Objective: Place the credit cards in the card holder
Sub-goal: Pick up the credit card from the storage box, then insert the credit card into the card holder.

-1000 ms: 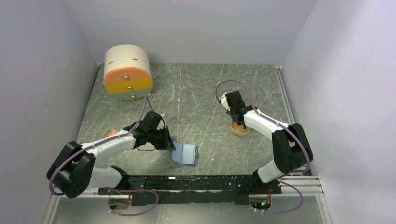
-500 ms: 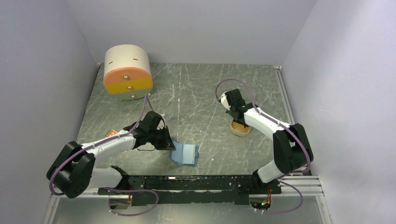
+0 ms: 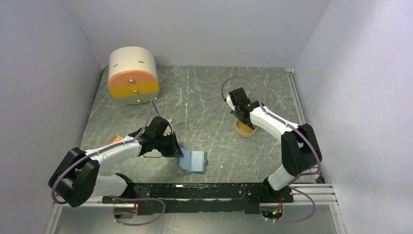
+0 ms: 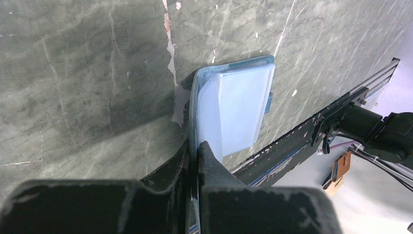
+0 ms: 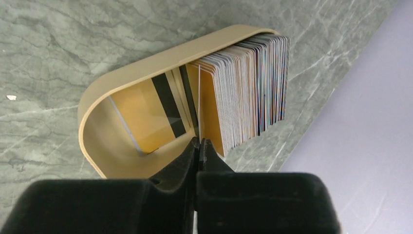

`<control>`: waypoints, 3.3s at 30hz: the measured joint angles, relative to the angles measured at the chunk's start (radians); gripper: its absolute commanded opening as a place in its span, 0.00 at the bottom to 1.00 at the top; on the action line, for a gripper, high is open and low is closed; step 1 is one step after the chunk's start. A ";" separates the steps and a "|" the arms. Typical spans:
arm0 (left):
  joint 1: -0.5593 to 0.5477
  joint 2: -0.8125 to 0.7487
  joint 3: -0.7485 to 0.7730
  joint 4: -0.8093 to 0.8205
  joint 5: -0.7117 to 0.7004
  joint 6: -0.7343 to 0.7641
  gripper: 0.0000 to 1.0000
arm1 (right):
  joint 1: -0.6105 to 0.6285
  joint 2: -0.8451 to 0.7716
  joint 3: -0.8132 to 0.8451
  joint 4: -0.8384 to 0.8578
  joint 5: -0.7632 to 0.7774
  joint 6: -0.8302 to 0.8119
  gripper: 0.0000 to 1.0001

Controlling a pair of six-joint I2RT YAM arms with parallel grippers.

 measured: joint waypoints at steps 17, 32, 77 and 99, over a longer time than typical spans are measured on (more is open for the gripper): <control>0.000 -0.039 -0.047 0.089 0.048 -0.067 0.09 | 0.058 -0.030 0.146 -0.248 0.079 0.108 0.00; -0.001 -0.039 -0.076 0.169 0.024 -0.124 0.26 | 0.342 0.049 0.290 -0.396 0.245 0.299 0.00; 0.004 -0.068 -0.093 -0.024 -0.098 -0.046 0.21 | 0.338 -0.211 -0.674 1.056 -0.732 1.396 0.00; 0.006 -0.068 -0.106 -0.012 -0.095 -0.043 0.19 | 0.343 -0.081 -0.678 1.136 -0.778 1.413 0.00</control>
